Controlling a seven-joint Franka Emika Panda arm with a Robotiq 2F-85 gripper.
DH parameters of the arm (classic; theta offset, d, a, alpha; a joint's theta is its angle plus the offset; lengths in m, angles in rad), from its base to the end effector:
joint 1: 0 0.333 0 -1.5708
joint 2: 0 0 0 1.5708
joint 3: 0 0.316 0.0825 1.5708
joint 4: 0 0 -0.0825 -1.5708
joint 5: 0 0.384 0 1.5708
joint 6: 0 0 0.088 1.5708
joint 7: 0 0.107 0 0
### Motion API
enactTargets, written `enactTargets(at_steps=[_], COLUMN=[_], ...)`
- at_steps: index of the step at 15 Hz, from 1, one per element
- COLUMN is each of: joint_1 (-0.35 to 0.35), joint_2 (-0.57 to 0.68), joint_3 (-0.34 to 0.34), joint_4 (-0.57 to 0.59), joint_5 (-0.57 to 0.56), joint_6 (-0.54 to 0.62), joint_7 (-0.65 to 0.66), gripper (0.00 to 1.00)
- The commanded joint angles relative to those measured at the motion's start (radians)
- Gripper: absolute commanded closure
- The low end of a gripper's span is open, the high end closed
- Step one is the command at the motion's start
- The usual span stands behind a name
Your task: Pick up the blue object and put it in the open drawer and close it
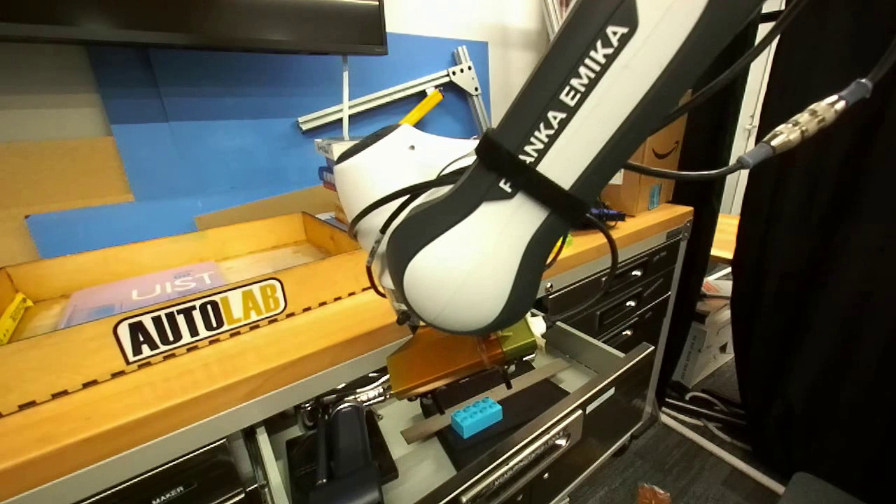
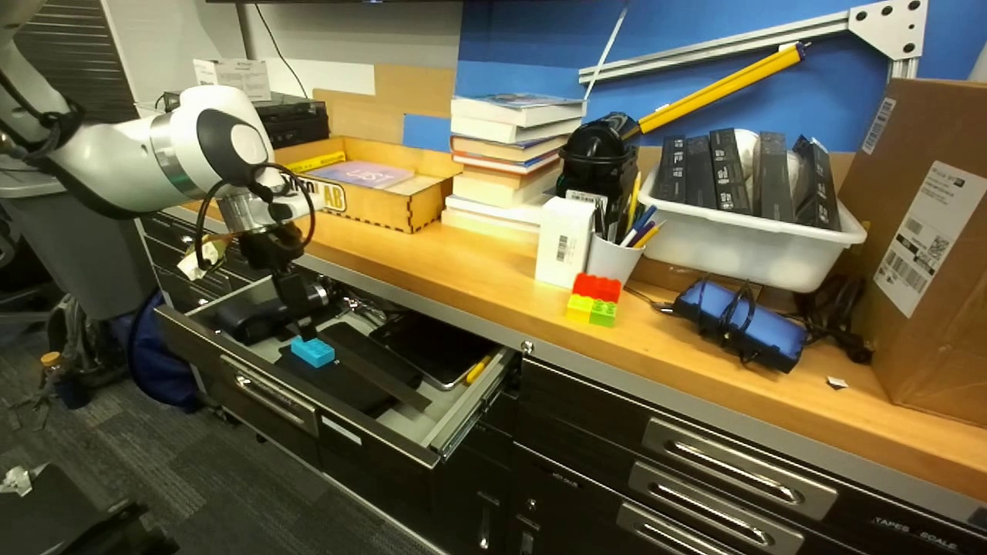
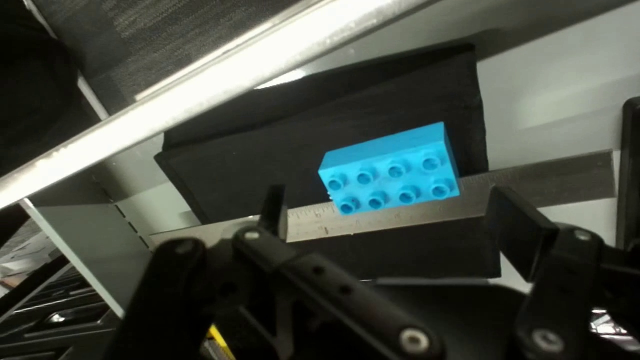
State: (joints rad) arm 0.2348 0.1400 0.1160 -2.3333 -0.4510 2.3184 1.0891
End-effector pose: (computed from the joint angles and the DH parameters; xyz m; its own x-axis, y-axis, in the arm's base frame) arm 0.4726 0.1648 0.2663 0.9185 -0.3704 0.1384 -0.3951 -0.8725 0.2875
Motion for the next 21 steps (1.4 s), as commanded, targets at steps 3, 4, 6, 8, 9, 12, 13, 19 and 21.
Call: enactTargets(at_steps=[3, 4, 6, 8, 9, 12, 13, 19, 21], joint_1=[-0.014, -0.019, -0.027, -0.035, -0.039, -0.050, -0.053, -0.059, -0.053], joint_2=[-0.145, -0.160, -0.185, -0.206, -0.216, -0.225, -0.222, -0.195, -0.167], joint_3=[0.015, 0.017, 0.017, 0.015, 0.015, 0.014, 0.014, 0.023, 0.032], joint_4=[-0.047, -0.059, -0.084, -0.123, -0.144, -0.195, -0.207, -0.234, -0.223], joint_5=[0.094, 0.111, 0.173, 0.245, 0.267, 0.318, 0.337, 0.353, 0.336], joint_6=[-0.189, -0.206, -0.224, -0.219, -0.211, -0.188, -0.186, -0.148, -0.096], joint_7=[-0.055, -0.068, -0.119, -0.183, -0.202, -0.251, -0.269, -0.308, -0.302], gripper=[0.00, 0.00, 0.00, 0.00, 0.00, 0.00, 0.00, 0.00, 0.00])
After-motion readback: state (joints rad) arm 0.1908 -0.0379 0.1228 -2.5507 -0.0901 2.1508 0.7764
